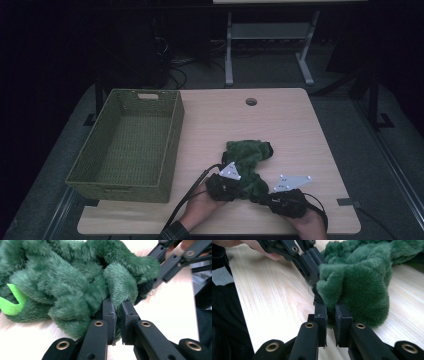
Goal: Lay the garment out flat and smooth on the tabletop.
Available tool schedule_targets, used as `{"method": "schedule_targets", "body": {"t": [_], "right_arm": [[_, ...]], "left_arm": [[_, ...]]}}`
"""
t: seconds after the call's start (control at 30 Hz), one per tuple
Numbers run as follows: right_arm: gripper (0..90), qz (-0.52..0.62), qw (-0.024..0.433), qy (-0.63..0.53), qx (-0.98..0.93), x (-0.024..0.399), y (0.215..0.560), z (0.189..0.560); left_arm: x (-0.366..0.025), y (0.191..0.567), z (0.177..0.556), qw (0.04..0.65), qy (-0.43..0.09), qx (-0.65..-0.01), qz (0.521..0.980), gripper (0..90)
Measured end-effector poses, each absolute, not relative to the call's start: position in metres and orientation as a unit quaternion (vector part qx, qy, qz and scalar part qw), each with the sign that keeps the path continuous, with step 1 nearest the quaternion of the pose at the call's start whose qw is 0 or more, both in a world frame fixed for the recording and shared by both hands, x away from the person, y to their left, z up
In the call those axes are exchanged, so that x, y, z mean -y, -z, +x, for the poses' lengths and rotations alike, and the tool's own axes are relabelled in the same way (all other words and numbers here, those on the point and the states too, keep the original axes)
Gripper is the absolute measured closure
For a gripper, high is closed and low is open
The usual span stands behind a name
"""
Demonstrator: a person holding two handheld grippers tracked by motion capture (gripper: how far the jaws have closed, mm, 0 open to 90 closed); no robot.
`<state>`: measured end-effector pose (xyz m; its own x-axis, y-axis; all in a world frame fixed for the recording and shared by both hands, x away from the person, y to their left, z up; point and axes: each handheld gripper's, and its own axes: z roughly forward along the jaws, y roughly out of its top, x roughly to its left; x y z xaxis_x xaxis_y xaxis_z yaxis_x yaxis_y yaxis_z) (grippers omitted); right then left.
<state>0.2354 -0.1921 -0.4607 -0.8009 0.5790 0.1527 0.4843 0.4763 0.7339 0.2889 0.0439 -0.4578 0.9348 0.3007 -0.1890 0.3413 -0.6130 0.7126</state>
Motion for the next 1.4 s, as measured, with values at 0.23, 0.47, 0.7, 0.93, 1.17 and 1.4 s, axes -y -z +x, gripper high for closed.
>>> {"method": "schedule_targets", "body": {"t": [0.23,0.47,0.7,0.93,1.17,1.4], "right_arm": [[83.0,0.331,0.077,-0.426,-0.839,0.21,0.449,0.236],[84.5,0.363,0.098,-0.43,-0.821,0.242,0.442,0.237],[85.2,0.4,0.096,-0.407,-0.816,0.26,0.448,0.24],[75.0,0.409,0.118,-0.399,-0.812,0.264,0.447,0.24],[75.8,0.416,0.157,-0.408,-0.798,0.277,0.431,0.238],[88.0,0.383,0.125,-0.413,-0.817,0.258,0.432,0.245]], "left_arm": [[-0.07,0.44,0.291,0.425,0.017,-0.199,0.883,84.0],[-0.101,0.434,0.296,0.439,0.019,-0.24,0.866,84.7],[-0.117,0.448,0.297,0.417,0.027,-0.274,0.866,84.6],[-0.123,0.426,0.289,0.428,-0.01,-0.279,0.86,68.0],[-0.126,0.399,0.28,0.458,-0.018,-0.256,0.851,76.6],[-0.098,0.425,0.281,0.434,0.021,-0.239,0.868,88.2]]}}
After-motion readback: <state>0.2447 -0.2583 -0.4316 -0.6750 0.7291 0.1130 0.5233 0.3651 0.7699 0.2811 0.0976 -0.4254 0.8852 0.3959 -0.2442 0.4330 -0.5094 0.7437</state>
